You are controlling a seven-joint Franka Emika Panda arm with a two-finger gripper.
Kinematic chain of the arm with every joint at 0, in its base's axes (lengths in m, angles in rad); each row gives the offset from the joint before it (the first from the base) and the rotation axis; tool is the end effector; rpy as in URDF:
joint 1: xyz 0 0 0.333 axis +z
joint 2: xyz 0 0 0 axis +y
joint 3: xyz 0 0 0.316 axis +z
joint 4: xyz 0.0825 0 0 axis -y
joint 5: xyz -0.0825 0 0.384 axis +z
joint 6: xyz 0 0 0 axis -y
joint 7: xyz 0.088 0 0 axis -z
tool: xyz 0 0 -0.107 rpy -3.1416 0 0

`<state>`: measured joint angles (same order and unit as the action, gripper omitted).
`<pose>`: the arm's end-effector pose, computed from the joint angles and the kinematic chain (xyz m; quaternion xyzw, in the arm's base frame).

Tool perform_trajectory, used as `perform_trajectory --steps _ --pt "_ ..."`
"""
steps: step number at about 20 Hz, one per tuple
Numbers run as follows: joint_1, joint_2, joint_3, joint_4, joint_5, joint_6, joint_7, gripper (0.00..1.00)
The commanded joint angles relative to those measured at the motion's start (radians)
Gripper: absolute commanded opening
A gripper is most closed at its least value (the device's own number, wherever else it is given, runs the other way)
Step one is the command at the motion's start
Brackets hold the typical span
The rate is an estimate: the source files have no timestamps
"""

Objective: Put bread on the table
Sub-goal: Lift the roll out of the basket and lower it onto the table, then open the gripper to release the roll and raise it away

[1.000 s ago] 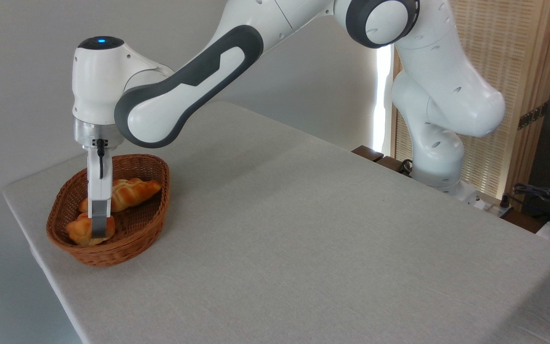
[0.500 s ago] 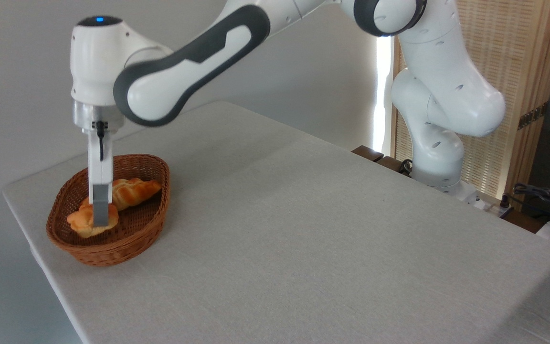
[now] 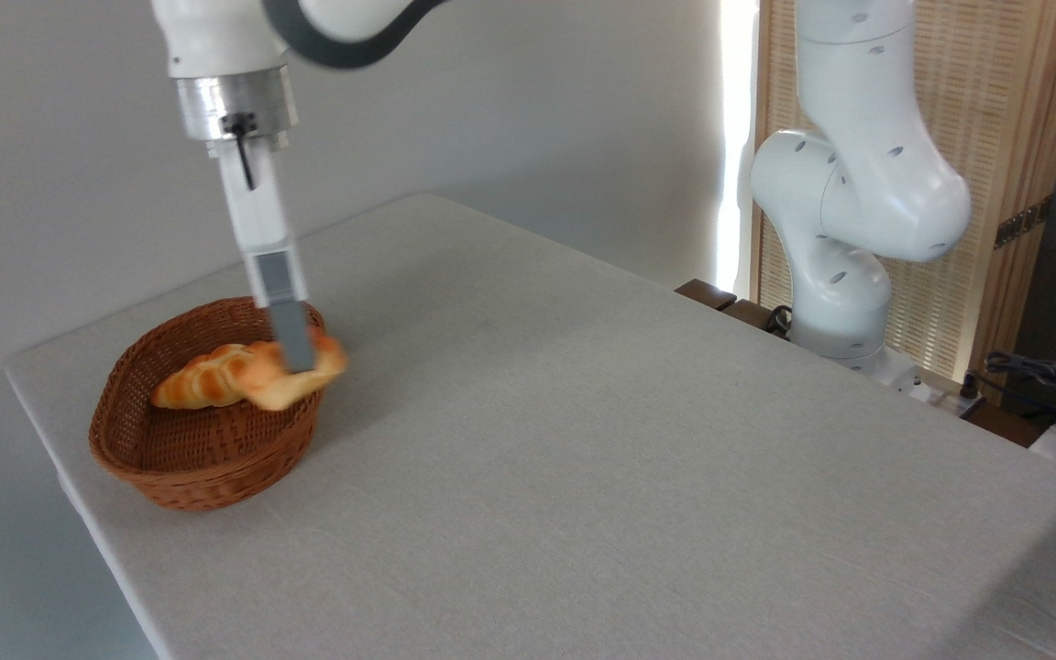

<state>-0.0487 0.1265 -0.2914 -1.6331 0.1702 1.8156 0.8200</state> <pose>0.5802 -0.1808 0.5469 -0.8252 0.5603 -0.0144 0.0705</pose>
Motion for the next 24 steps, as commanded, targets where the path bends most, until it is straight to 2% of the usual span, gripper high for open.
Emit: perform_trajectory --steps 1,3,4,7,12,24 --pt "-0.007 -0.149 0.061 -0.193 -0.012 -0.058 0.244 0.43" --pt "-0.007 -0.176 0.064 -0.261 -0.011 -0.05 0.287 0.59" --pt "-0.01 -0.176 0.064 -0.283 -0.009 -0.042 0.289 0.64" --pt "-0.016 -0.176 0.054 -0.341 -0.009 0.022 0.289 0.98" --pt "-0.034 -0.153 0.051 -0.372 -0.012 0.041 0.297 1.0" --pt "-0.03 -0.163 0.051 -0.378 -0.014 0.041 0.305 1.0"
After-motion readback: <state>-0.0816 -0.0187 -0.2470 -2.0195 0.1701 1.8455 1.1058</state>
